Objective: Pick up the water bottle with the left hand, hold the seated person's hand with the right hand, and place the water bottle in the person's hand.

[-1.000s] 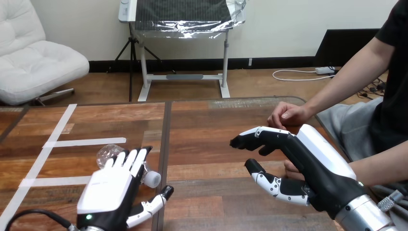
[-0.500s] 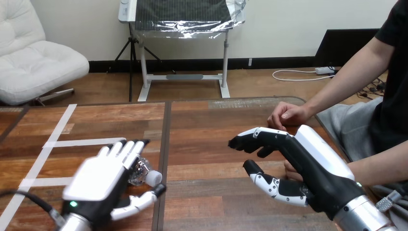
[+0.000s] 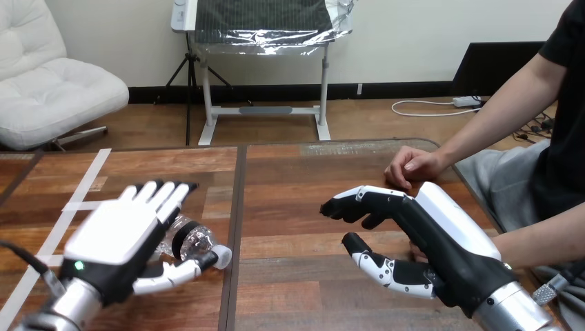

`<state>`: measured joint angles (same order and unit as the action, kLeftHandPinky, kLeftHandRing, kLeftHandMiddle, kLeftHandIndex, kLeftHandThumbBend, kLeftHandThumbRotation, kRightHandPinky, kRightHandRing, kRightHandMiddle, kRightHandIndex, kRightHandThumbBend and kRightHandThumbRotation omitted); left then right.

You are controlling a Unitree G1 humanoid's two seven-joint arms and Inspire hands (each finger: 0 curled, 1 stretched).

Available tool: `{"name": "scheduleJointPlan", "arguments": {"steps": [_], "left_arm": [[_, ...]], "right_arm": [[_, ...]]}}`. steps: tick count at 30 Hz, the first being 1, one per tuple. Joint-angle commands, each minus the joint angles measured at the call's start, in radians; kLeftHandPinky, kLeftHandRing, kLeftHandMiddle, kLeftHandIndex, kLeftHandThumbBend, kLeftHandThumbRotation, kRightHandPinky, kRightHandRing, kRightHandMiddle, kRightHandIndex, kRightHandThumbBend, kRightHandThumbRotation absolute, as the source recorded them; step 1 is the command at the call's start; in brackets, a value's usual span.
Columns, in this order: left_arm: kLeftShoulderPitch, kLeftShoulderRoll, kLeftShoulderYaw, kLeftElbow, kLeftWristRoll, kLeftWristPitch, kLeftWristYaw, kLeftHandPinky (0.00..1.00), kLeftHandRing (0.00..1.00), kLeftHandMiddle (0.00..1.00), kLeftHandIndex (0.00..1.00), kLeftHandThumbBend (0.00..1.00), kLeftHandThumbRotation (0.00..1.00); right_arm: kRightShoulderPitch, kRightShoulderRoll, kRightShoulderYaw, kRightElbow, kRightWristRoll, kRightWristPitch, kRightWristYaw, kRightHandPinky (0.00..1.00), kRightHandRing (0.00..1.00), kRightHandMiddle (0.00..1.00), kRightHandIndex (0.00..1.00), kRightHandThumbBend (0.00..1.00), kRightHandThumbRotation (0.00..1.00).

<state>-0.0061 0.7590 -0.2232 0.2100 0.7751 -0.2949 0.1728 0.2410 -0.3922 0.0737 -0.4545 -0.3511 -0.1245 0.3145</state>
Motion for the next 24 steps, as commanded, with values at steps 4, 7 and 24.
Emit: {"name": "scheduleJointPlan", "arguments": {"steps": [4, 7, 24], "left_arm": [[-0.135, 0.078, 0.040, 0.034, -0.051, -0.079, -0.079, 1.00, 1.00, 1.00, 1.00, 0.60, 0.82], [-0.158, 0.093, 0.046, 0.057, -0.068, -0.102, -0.108, 0.99, 1.00, 1.00, 1.00, 0.59, 0.70], [-0.283, 0.117, 0.005, 0.094, -0.029, -0.062, -0.298, 1.00, 1.00, 1.00, 0.99, 0.70, 0.31]], "right_arm": [[-0.053, 0.008, -0.012, 0.007, 0.016, -0.021, -0.024, 0.67, 0.72, 0.73, 0.71, 0.24, 0.00], [-0.052, 0.010, -0.012, 0.003, 0.014, -0.014, -0.024, 0.67, 0.72, 0.73, 0.71, 0.24, 0.00], [-0.054, 0.014, -0.005, 0.006, 0.012, -0.022, -0.031, 0.69, 0.73, 0.73, 0.71, 0.24, 0.00]]}}
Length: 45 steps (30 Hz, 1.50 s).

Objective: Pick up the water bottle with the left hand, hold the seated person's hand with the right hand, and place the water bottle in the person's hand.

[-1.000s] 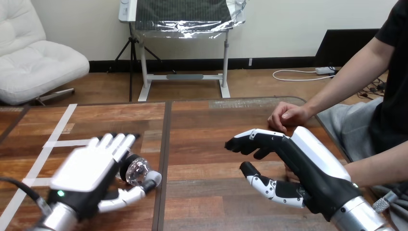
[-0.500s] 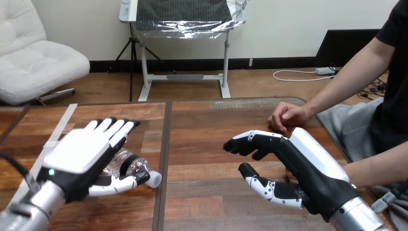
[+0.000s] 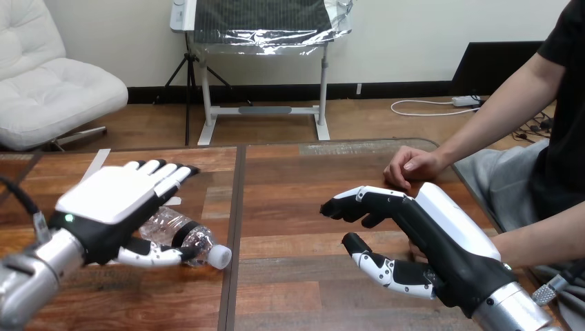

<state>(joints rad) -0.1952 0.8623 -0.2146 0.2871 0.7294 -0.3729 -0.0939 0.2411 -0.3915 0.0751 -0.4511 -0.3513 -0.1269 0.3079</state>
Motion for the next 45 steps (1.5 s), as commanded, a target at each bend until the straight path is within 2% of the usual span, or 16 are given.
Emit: {"name": "scheduleJointPlan", "arguments": {"steps": [1, 10, 21, 29, 45], "left_arm": [[-0.098, 0.012, -0.006, 0.018, 0.020, 0.018, -0.038, 1.00, 1.00, 1.00, 0.99, 0.71, 0.29], [-0.157, -0.003, -0.038, 0.061, 0.053, -0.008, -0.071, 0.96, 0.98, 0.99, 0.95, 0.78, 0.20], [-0.230, -0.024, -0.089, 0.096, 0.086, 0.013, -0.186, 0.99, 0.98, 0.97, 0.93, 0.79, 0.14], [-0.279, -0.033, -0.136, 0.143, 0.143, -0.003, -0.194, 0.97, 0.97, 0.96, 0.91, 0.80, 0.11], [-0.333, -0.071, -0.184, 0.224, 0.163, -0.005, -0.186, 0.91, 0.91, 0.90, 0.87, 0.83, 0.03]], "right_arm": [[-0.054, 0.014, -0.006, 0.003, 0.012, -0.020, -0.026, 0.68, 0.73, 0.73, 0.70, 0.24, 0.00], [-0.051, 0.013, -0.001, -0.004, 0.004, -0.015, -0.026, 0.68, 0.72, 0.73, 0.70, 0.24, 0.00], [-0.044, 0.013, -0.001, -0.006, 0.003, -0.022, -0.030, 0.68, 0.72, 0.73, 0.70, 0.24, 0.00], [-0.037, 0.011, -0.001, -0.018, -0.002, -0.009, -0.027, 0.68, 0.72, 0.73, 0.70, 0.24, 0.00], [-0.025, 0.017, -0.001, -0.018, 0.003, -0.011, -0.032, 0.67, 0.72, 0.72, 0.70, 0.25, 0.00]]}}
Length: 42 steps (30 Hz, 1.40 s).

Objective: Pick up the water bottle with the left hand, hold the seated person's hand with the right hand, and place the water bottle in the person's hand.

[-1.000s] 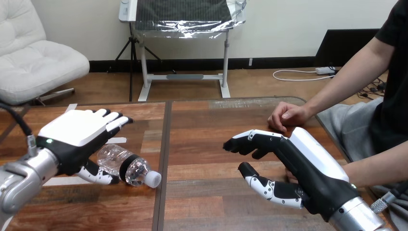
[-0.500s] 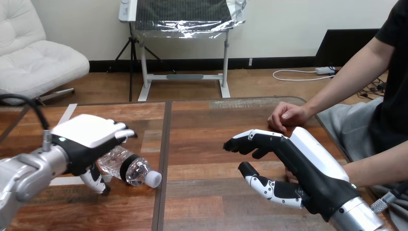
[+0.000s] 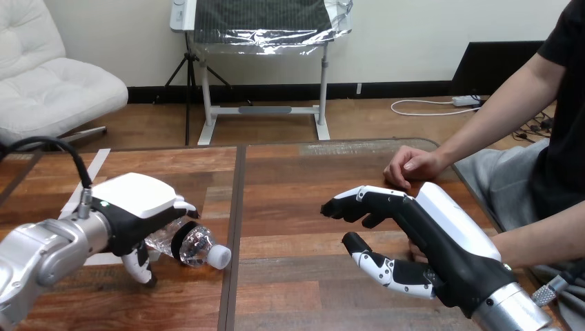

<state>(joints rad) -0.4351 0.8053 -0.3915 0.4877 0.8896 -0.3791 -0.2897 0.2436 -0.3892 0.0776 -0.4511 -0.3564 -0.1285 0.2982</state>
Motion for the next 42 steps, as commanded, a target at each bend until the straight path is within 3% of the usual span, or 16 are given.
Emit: {"name": "scheduleJointPlan", "arguments": {"steps": [1, 7, 22, 42], "left_arm": [[-0.094, -0.015, -0.008, 0.026, 0.003, 0.002, 0.010, 0.91, 0.91, 0.90, 0.87, 0.83, 0.02], [-0.103, -0.035, -0.015, 0.055, 0.000, 0.005, 0.013, 0.89, 0.89, 0.88, 0.86, 0.83, 0.01], [-0.126, -0.074, -0.047, 0.142, 0.018, -0.007, 0.083, 0.84, 0.85, 0.85, 0.82, 0.80, 0.00], [-0.170, -0.132, -0.112, 0.309, 0.090, 0.013, 0.292, 0.77, 0.80, 0.81, 0.77, 0.75, 0.00]], "right_arm": [[-0.027, 0.015, -0.003, -0.018, 0.007, -0.010, -0.023, 0.67, 0.72, 0.72, 0.70, 0.25, 0.00], [-0.026, 0.016, 0.000, -0.024, 0.004, -0.002, -0.019, 0.67, 0.72, 0.73, 0.70, 0.25, 0.00], [-0.021, 0.015, 0.000, -0.027, -0.001, -0.003, -0.020, 0.67, 0.72, 0.73, 0.70, 0.25, 0.00], [-0.013, 0.007, -0.006, -0.036, -0.008, 0.003, -0.016, 0.67, 0.71, 0.73, 0.71, 0.25, 0.00]]}}
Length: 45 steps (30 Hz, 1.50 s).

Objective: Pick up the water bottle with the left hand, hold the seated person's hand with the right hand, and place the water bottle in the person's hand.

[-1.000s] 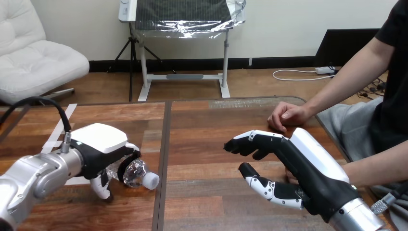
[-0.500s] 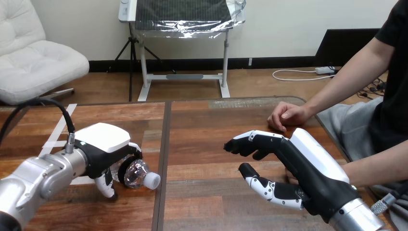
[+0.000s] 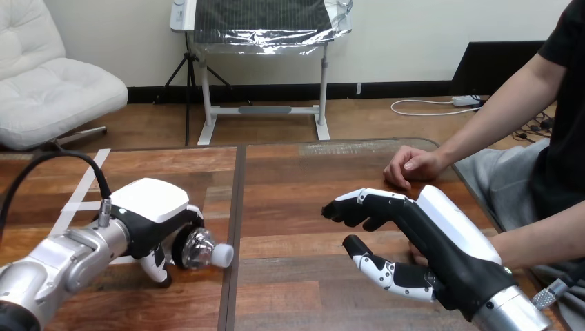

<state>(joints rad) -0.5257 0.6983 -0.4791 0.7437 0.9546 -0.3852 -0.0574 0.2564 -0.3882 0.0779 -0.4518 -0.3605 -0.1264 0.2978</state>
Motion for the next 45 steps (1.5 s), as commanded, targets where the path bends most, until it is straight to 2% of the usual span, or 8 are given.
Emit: {"name": "scheduleJointPlan", "arguments": {"steps": [1, 20, 29, 34, 37, 40, 43, 45], "left_arm": [[-0.082, -0.027, -0.028, 0.061, 0.027, 0.021, 0.067, 0.76, 0.79, 0.81, 0.77, 0.74, 0.00], [-0.121, -0.077, -0.108, 0.242, 0.077, 0.044, 0.303, 0.65, 0.67, 0.70, 0.68, 0.71, 0.00], [-0.129, -0.115, -0.151, 0.338, 0.106, 0.084, 0.456, 0.48, 0.50, 0.53, 0.57, 0.67, 0.00], [-0.130, -0.137, -0.169, 0.386, 0.111, 0.110, 0.531, 0.37, 0.38, 0.42, 0.50, 0.70, 0.00], [-0.127, -0.148, -0.172, 0.402, 0.106, 0.124, 0.556, 0.33, 0.34, 0.39, 0.48, 0.71, 0.00], [-0.122, -0.157, -0.180, 0.420, 0.111, 0.131, 0.620, 0.31, 0.32, 0.38, 0.46, 0.73, 0.00], [-0.121, -0.167, -0.185, 0.436, 0.108, 0.140, 0.634, 0.29, 0.30, 0.37, 0.46, 0.74, 0.00], [-0.117, -0.171, -0.174, 0.436, 0.089, 0.137, 0.613, 0.31, 0.32, 0.39, 0.46, 0.73, 0.00]], "right_arm": [[-0.025, 0.005, -0.007, -0.035, -0.004, 0.000, -0.015, 0.67, 0.71, 0.73, 0.71, 0.25, 0.00], [-0.015, 0.005, -0.015, -0.044, 0.010, 0.004, -0.012, 0.67, 0.71, 0.72, 0.70, 0.25, 0.00], [-0.005, -0.003, -0.026, -0.055, 0.013, 0.008, -0.008, 0.67, 0.71, 0.73, 0.70, 0.25, 0.00], [0.003, -0.010, -0.033, -0.067, 0.008, 0.014, -0.006, 0.68, 0.71, 0.73, 0.71, 0.25, 0.00], [0.008, -0.012, -0.039, -0.075, 0.013, 0.020, -0.004, 0.68, 0.72, 0.73, 0.71, 0.25, 0.00], [0.013, -0.014, -0.044, -0.079, 0.013, 0.022, -0.005, 0.68, 0.72, 0.72, 0.71, 0.25, 0.00], [0.016, -0.017, -0.049, -0.084, 0.016, 0.026, -0.002, 0.68, 0.72, 0.72, 0.71, 0.26, 0.00], [0.018, -0.019, -0.053, -0.083, 0.020, 0.023, -0.002, 0.69, 0.72, 0.72, 0.71, 0.26, 0.00]]}}
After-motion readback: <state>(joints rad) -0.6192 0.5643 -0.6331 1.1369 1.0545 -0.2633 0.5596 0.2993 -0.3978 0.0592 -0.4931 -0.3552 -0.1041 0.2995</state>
